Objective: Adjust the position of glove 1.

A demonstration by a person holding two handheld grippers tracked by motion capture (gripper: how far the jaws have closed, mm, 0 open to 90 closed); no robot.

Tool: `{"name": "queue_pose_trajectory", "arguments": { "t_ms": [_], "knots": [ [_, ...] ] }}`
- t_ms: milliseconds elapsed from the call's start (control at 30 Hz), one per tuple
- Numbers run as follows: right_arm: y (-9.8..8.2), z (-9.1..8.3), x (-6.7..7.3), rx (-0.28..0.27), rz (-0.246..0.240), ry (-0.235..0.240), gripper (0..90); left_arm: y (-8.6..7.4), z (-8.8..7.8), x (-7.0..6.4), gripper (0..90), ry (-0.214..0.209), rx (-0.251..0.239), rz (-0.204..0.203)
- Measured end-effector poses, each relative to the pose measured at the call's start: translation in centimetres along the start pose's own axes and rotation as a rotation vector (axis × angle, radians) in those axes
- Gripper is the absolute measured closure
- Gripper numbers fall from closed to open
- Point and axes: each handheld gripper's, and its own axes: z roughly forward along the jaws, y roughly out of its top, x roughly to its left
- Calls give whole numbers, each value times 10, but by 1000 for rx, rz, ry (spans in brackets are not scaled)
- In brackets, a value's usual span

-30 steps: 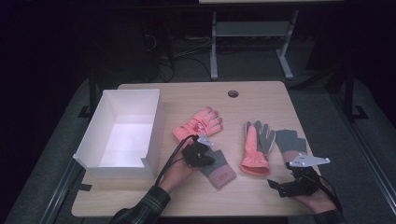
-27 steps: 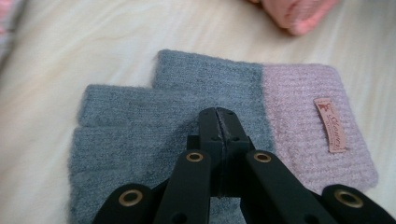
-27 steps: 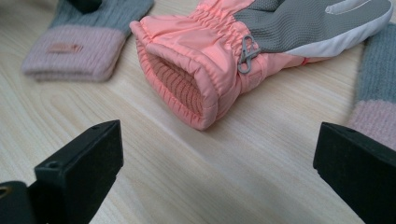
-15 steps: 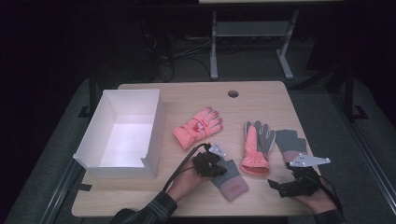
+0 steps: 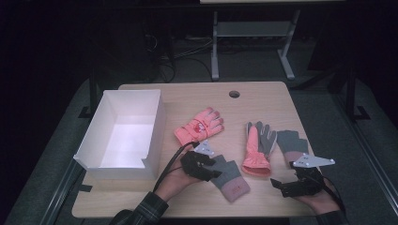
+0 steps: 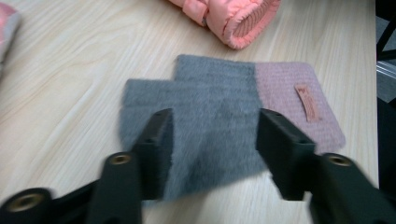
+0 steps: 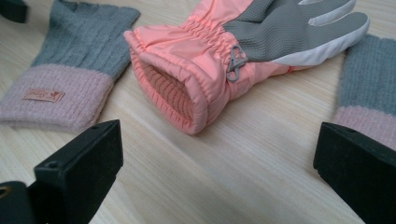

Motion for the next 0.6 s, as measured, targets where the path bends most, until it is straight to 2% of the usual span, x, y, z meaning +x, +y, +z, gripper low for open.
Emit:
{"name": "queue_pose_trajectory", "arguments": {
  "t_ms": [100, 133, 333, 367, 433, 600],
  "knots": [
    [0, 0, 0, 5, 14, 7, 12, -5, -5, -3, 317, 19, -14, -4],
    [0, 1, -1, 6, 18, 8, 12, -9, -8, -5, 279, 43, -9, 10],
    [-2, 3, -5, 22, 42, 3, 13, -23, -16, -10, 152, 60, 10, 18],
    [-2, 3, -8, 18, 43, 0, 48, -29, -19, -12, 140, 70, 5, 14],
    [-2, 2, -10, 10, 52, 0, 54, -34, -20, -14, 129, 74, -13, -6],
    [-3, 3, -14, 21, 61, -10, 62, -42, -25, -13, 128, 94, -7, -31]
  ]
}}
